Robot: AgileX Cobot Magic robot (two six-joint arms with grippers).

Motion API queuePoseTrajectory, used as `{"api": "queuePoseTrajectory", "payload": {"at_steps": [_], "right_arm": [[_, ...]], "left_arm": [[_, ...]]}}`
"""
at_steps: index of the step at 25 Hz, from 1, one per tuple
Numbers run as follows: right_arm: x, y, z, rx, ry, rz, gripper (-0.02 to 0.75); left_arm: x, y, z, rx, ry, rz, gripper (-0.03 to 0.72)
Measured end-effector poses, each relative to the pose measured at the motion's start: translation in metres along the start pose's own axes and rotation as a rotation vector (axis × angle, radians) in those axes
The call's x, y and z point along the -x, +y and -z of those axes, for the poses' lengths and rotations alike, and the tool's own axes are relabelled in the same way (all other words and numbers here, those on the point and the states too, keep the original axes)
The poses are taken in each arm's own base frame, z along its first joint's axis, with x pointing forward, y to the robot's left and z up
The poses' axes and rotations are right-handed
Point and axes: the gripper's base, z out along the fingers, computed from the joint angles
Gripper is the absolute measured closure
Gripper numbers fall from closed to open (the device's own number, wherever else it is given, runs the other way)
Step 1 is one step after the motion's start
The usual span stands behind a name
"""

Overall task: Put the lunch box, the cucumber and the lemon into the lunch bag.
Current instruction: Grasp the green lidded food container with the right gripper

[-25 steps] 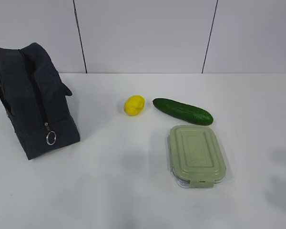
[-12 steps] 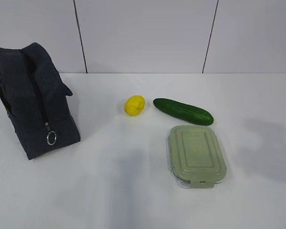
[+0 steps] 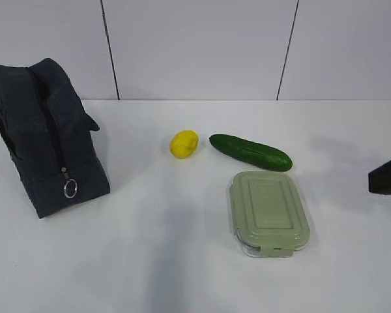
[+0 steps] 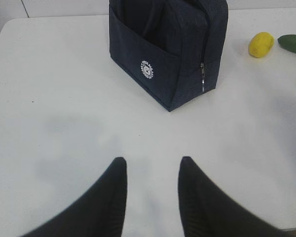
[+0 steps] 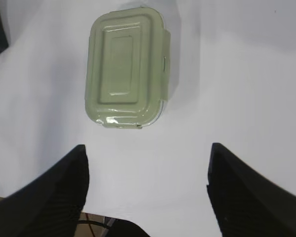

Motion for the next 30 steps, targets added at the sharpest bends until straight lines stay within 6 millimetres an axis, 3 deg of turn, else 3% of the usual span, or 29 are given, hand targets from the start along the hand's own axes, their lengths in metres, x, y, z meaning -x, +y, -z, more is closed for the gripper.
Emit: {"api": "queuePoseTrajectory", "payload": {"at_steps": [9, 19, 24, 30], "right_arm": [[0.058, -0.001, -0.043, 0.008, 0.125, 0.066, 0.158], [0.066, -0.004, -0.094, 0.163, 0.238, 0.170, 0.158], [0.071, -0.014, -0.103, 0.229, 0.214, 0.160, 0.158], [0.084, -0.040, -0.095, 0.314, 0.107, 0.076, 0.158]], "left_arm": [[0.000, 0.000, 0.000, 0.000, 0.000, 0.000, 0.447], [0.000, 0.000, 0.000, 0.000, 0.000, 0.000, 0.447], [0.000, 0.000, 0.000, 0.000, 0.000, 0.000, 0.447], [0.000, 0.000, 0.000, 0.000, 0.000, 0.000, 0.447]]}}
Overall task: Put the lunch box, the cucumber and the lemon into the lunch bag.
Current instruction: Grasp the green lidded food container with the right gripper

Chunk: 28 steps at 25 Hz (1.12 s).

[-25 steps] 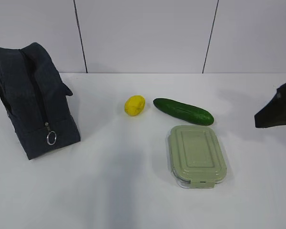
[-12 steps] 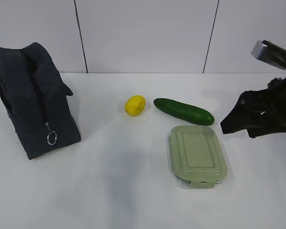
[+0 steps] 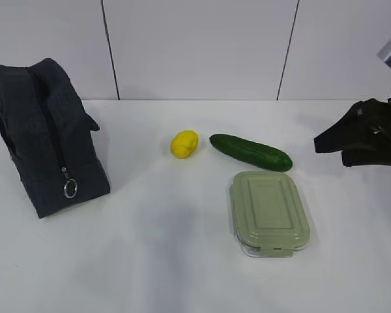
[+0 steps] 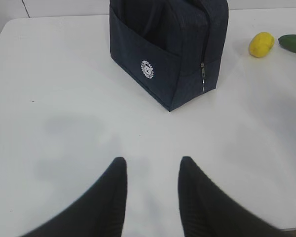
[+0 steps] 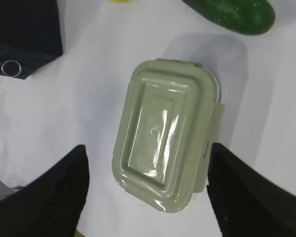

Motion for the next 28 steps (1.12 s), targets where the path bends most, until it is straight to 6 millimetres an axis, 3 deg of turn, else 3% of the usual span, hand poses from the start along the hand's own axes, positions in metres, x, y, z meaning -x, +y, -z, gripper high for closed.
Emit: {"api": "queuePoseTrajectory", "payload": {"at_steps": [3, 13, 28], "right_arm": [[0.002, -0.004, -0.003, 0.030, -0.010, 0.010, 0.158], [0.000, -0.032, -0.040, 0.100, 0.011, -0.014, 0.158], [-0.031, -0.053, -0.067, 0.086, -0.049, -0.077, 0.158]], "left_arm": [[0.000, 0.000, 0.000, 0.000, 0.000, 0.000, 0.447], [0.000, 0.000, 0.000, 0.000, 0.000, 0.000, 0.447], [0.000, 0.000, 0.000, 0.000, 0.000, 0.000, 0.448]]}}
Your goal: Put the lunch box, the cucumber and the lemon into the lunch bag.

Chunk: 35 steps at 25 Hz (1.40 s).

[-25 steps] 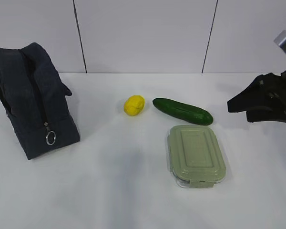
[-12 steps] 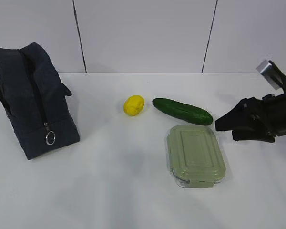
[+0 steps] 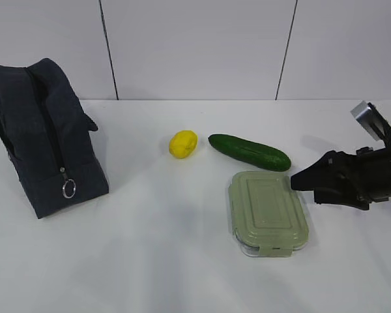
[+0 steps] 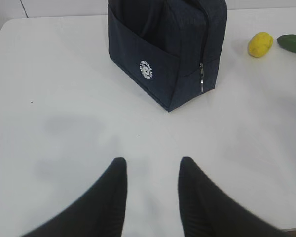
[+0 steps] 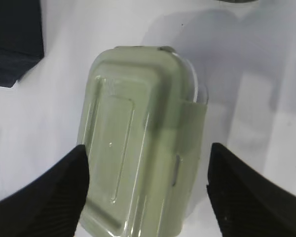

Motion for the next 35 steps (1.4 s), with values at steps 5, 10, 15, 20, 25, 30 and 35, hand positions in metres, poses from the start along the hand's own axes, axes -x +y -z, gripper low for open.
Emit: {"api": "queuePoseTrajectory", "payload": {"at_steps": [5, 10, 15, 20, 25, 30, 35], "right_arm": [[-0.003, -0.013, -0.014, 0.026, -0.013, -0.029, 0.158], [-0.009, -0.024, -0.027, 0.060, -0.020, -0.052, 0.158], [-0.010, -0.028, -0.035, 0.113, -0.036, -0.078, 0.158], [-0.015, -0.034, -0.044, 0.162, -0.031, -0.111, 0.158], [-0.018, -0.039, -0.050, 0.187, -0.034, -0.137, 0.158], [-0.017, -0.038, -0.051, 0.200, -0.040, -0.138, 0.272], [-0.017, -0.038, -0.050, 0.207, -0.043, -0.131, 0.321]], "left_arm": [[0.000, 0.000, 0.000, 0.000, 0.000, 0.000, 0.447], [0.000, 0.000, 0.000, 0.000, 0.000, 0.000, 0.447], [0.000, 0.000, 0.000, 0.000, 0.000, 0.000, 0.447], [0.000, 0.000, 0.000, 0.000, 0.000, 0.000, 0.447], [0.000, 0.000, 0.000, 0.000, 0.000, 0.000, 0.447], [0.000, 0.000, 0.000, 0.000, 0.000, 0.000, 0.448], [0.000, 0.000, 0.000, 0.000, 0.000, 0.000, 0.448]]}}
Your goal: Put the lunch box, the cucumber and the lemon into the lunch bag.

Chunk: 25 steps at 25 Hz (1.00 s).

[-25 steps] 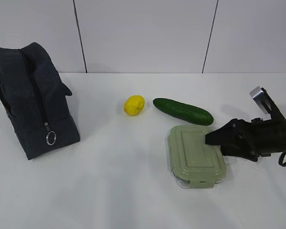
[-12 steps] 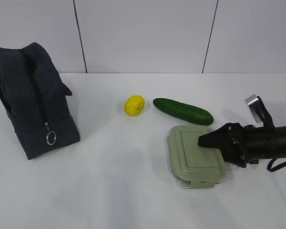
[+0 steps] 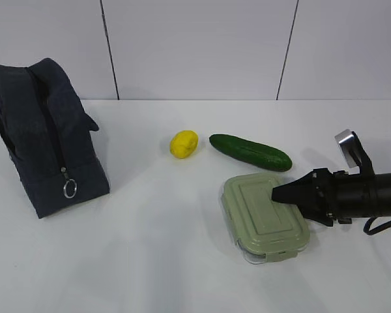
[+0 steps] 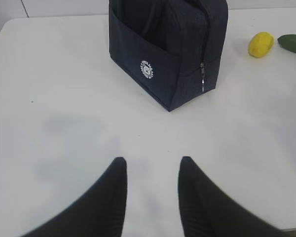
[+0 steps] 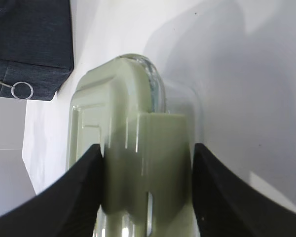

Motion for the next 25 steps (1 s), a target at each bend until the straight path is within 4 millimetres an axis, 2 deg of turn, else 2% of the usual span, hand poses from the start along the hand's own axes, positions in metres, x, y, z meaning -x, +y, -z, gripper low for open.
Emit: {"api": "queuePoseTrajectory", "payload": {"at_steps": [25], "right_arm": [[-0.0014, 0.0028, -0.0002, 0.053, 0.007, 0.014, 0.325]], "left_arm": [[0.0000, 0.0000, 0.0000, 0.000, 0.000, 0.000, 0.448]]}}
